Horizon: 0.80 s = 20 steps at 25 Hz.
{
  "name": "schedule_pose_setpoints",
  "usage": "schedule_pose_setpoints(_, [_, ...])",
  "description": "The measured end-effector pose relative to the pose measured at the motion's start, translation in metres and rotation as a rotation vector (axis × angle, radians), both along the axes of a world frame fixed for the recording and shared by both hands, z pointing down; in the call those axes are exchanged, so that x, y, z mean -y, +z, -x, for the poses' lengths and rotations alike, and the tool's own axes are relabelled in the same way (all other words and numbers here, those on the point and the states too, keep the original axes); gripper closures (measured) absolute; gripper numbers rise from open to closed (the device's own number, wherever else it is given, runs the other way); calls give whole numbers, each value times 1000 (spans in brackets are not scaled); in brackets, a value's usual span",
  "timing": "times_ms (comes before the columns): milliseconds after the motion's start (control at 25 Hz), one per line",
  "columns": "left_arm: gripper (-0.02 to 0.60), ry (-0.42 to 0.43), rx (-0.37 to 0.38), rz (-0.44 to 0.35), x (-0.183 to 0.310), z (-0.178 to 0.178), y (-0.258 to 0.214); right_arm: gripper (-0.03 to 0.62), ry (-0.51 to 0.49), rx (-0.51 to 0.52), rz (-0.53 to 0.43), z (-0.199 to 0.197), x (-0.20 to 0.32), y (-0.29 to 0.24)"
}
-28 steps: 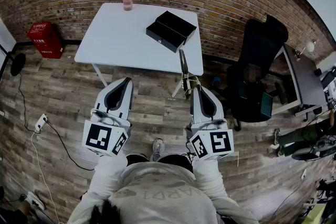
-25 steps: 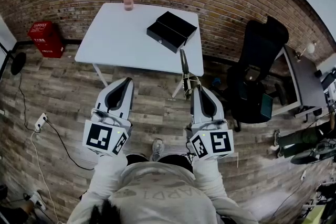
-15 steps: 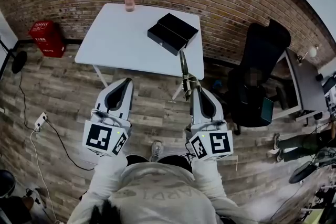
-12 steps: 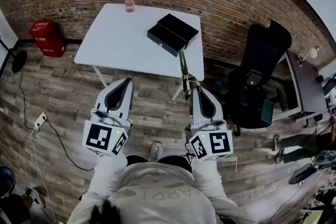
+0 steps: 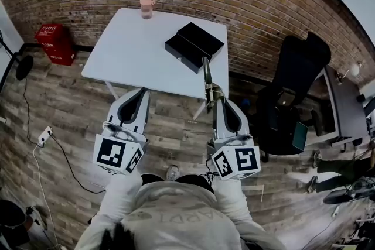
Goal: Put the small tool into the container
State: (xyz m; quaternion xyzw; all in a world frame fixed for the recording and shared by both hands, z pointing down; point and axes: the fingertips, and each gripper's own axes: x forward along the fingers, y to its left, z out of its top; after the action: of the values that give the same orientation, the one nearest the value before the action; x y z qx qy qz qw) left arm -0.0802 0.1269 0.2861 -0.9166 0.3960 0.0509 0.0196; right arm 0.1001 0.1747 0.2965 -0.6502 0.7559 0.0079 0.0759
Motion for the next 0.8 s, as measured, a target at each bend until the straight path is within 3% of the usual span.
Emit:
schedule_pose_setpoints(400, [577,-41,4,-18,28,-37,-2,577,-60,-11,-13,-35,35,1])
schedule_pose_setpoints(800, [577,-65,18,6,49,-50,7,577,-68,30,0,-57,60,12])
